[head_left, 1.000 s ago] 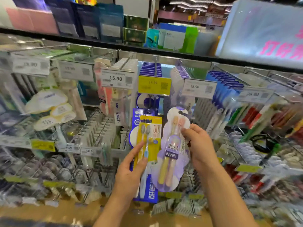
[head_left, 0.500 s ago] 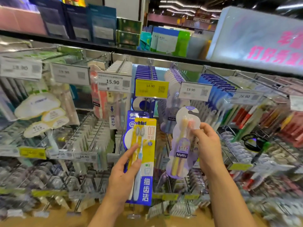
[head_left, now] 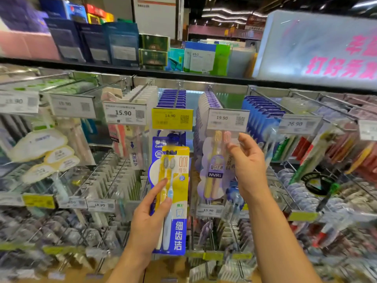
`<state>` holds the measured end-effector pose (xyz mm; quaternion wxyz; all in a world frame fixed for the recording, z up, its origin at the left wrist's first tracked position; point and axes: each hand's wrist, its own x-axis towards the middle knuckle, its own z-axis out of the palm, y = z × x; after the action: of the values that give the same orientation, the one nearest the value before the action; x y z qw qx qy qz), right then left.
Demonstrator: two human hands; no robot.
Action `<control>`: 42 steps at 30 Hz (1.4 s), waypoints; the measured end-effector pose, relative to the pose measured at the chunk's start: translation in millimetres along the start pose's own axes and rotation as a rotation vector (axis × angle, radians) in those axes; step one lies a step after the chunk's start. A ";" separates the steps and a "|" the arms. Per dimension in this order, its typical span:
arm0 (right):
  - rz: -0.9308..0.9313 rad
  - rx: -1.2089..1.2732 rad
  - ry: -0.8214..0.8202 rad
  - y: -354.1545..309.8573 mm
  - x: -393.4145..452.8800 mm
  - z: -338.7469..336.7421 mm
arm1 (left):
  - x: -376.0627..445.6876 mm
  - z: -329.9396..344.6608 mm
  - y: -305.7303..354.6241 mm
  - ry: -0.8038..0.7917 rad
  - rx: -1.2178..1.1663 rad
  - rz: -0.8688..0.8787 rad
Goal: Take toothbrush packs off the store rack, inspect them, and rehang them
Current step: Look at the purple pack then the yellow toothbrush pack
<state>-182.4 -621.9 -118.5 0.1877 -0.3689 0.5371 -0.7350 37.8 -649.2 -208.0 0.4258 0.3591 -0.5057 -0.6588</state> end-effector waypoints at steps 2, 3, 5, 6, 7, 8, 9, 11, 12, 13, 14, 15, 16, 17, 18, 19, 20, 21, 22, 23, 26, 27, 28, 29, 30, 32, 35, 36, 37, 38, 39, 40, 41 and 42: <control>-0.008 -0.021 0.003 5.1 6.1 0.9 | -0.6 1.8 0.3 0.008 0.000 -0.003; -0.005 -0.032 0.012 7.7 8.7 1.6 | -1.3 2.8 0.7 0.012 -0.002 -0.005; 0.012 -0.041 0.015 13.5 13.4 2.4 | -2.8 4.5 1.3 0.014 -0.003 -0.007; 0.025 -0.051 0.010 16.7 16.0 3.1 | -3.3 4.9 1.3 0.013 0.001 -0.007; 0.035 -0.063 0.004 19.0 17.9 4.4 | -3.9 5.4 1.9 0.011 0.003 -0.008; 0.036 -0.070 -0.003 21.7 20.7 5.6 | -4.7 5.9 2.7 0.008 0.006 -0.009; 0.032 -0.073 -0.001 24.0 23.5 7.4 | -5.4 6.3 3.5 0.004 0.009 -0.010; 0.018 -0.094 0.050 25.7 29.4 11.7 | -5.9 6.8 4.1 -0.003 0.013 -0.013; 0.014 -0.121 0.084 27.4 32.8 13.3 | -6.1 6.6 4.1 -0.007 0.013 -0.014; 0.017 -0.149 0.116 28.7 35.6 14.7 | -6.5 7.0 4.5 -0.012 0.011 -0.013; 0.028 -0.174 0.142 29.7 37.5 14.9 | -6.5 7.0 4.5 -0.019 0.009 -0.009; 0.042 -0.190 0.155 30.6 38.4 15.5 | -6.9 7.1 5.1 -0.023 0.010 -0.007; 0.053 -0.198 0.160 32.2 39.3 15.6 | -7.4 7.2 5.6 -0.025 0.011 -0.006; 0.067 -0.202 0.166 33.6 39.4 15.7 | -7.9 7.4 6.2 -0.025 0.010 -0.004; 0.076 -0.208 0.176 34.9 38.9 15.7 | -7.9 7.3 6.1 -0.025 0.007 -0.002; 0.082 -0.221 0.196 37.8 38.2 15.2 | -8.0 7.0 6.0 -0.025 0.000 0.000; 0.082 -0.235 0.226 39.5 35.8 15.0 | -7.7 6.4 5.4 -0.030 -0.010 0.000; 0.084 -0.249 0.264 41.3 31.4 13.9 | -7.8 5.3 4.5 -0.041 -0.027 -0.002; 0.077 -0.265 0.309 43.1 24.4 12.7 | -7.7 3.8 3.4 -0.051 -0.048 -0.009; 0.058 -0.281 0.351 42.9 14.4 12.4 | -8.5 2.4 2.7 -0.058 -0.068 -0.015; 0.051 -0.231 0.336 42.4 -25.1 16.0 | -9.6 -0.7 -0.2 -0.077 -0.088 -0.014; 0.099 -0.178 0.258 41.8 -38.8 20.9 | -9.8 -0.9 -1.3 -0.080 -0.086 -0.012; 0.168 -0.108 0.162 41.1 -52.2 27.5 | -9.5 -0.5 -3.1 -0.079 -0.086 -0.011; 0.241 -0.032 0.065 41.9 -63.4 34.5 | -9.5 -0.1 -5.0 -0.072 -0.093 -0.005; 0.301 0.035 -0.016 42.1 -74.6 41.7 | -9.2 -0.1 -7.1 -0.052 -0.103 0.003; 0.392 0.125 -0.100 44.6 -92.2 54.3 | -9.8 -0.2 -10.3 -0.022 -0.139 0.032; 0.479 0.215 -0.119 46.6 -107.2 67.4 | -13.5 -5.1 -10.8 0.014 -0.201 0.048; 0.489 0.211 -0.120 48.0 -108.6 70.6 | -15.4 -8.2 -9.4 0.020 -0.215 0.046; 0.495 0.202 -0.125 46.6 -110.6 73.7 | -16.9 -11.5 -8.8 0.020 -0.224 0.048; 0.497 0.188 -0.134 46.1 -111.9 76.8 | -18.5 -14.7 -8.6 0.018 -0.229 0.050; 0.493 0.175 -0.151 45.3 -113.9 79.8 | -19.9 -18.0 -8.3 0.018 -0.228 0.050; 0.487 0.162 -0.169 44.8 -116.5 82.6 | -22.1 -21.2 -7.8 0.022 -0.226 0.051; 0.485 0.148 -0.181 43.8 -119.6 86.0 | -24.6 -24.1 -6.7 0.022 -0.225 0.053; 0.482 0.135 -0.184 42.7 -123.1 88.9 | -26.8 -27.6 -6.6 0.019 -0.226 0.053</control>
<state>-40.5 -612.0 -186.7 0.4297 -0.2821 0.5398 -0.6666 71.6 -633.5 -219.6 0.4856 0.3014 -0.4337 -0.6966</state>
